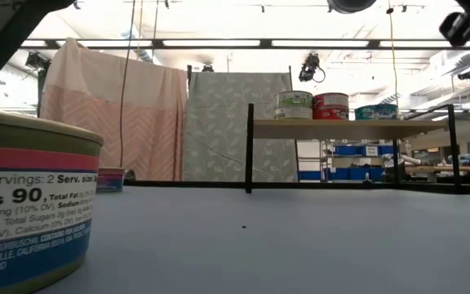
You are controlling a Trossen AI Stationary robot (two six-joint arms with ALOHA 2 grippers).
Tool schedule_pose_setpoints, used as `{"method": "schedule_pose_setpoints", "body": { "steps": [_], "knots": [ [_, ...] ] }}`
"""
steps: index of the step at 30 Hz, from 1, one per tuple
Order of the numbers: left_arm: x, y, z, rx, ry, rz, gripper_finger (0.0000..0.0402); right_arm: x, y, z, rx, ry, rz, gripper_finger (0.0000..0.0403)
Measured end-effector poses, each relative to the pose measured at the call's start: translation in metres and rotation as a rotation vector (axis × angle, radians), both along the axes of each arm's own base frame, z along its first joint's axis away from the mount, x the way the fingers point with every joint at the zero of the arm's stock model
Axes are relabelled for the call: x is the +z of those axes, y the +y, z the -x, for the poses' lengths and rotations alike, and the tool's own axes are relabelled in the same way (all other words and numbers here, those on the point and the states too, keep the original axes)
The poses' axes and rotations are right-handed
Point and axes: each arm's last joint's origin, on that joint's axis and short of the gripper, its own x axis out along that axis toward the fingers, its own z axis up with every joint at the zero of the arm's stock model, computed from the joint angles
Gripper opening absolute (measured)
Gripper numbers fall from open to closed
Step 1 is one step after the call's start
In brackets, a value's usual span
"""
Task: Stack canned seafood by type on shelf
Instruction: Stack the green-blue tuna can on top of the tuna can on the shelf
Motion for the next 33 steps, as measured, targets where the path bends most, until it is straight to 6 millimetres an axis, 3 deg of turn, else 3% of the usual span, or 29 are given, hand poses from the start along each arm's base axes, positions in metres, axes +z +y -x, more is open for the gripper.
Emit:
{"method": "schedule_pose_setpoints", "body": {
  "steps": [10, 17, 23, 33],
  "knots": [
    [0.0, -0.018, 0.0, -0.085, 0.017, 0.177, 0.0143, 0.039, 0.018, -0.03, 0.0, 0.147, 0.238, 0.0005],
    [-0.001, -0.03, 0.0, -0.103, 0.034, 0.207, 0.0143, 0.056, 0.022, -0.041, -0.026, 0.157, 0.294, 0.0027],
    [-0.001, -0.03, 0.0, -0.087, 0.039, 0.197, 0.0143, 0.059, 0.02, -0.04, -0.007, 0.142, 0.271, 0.0082],
    [-0.001, -0.026, 0.0, -0.084, 0.025, 0.163, 0.0143, 0.063, 0.023, -0.042, 0.033, 0.111, 0.179, 0.0209]
  ]
}}
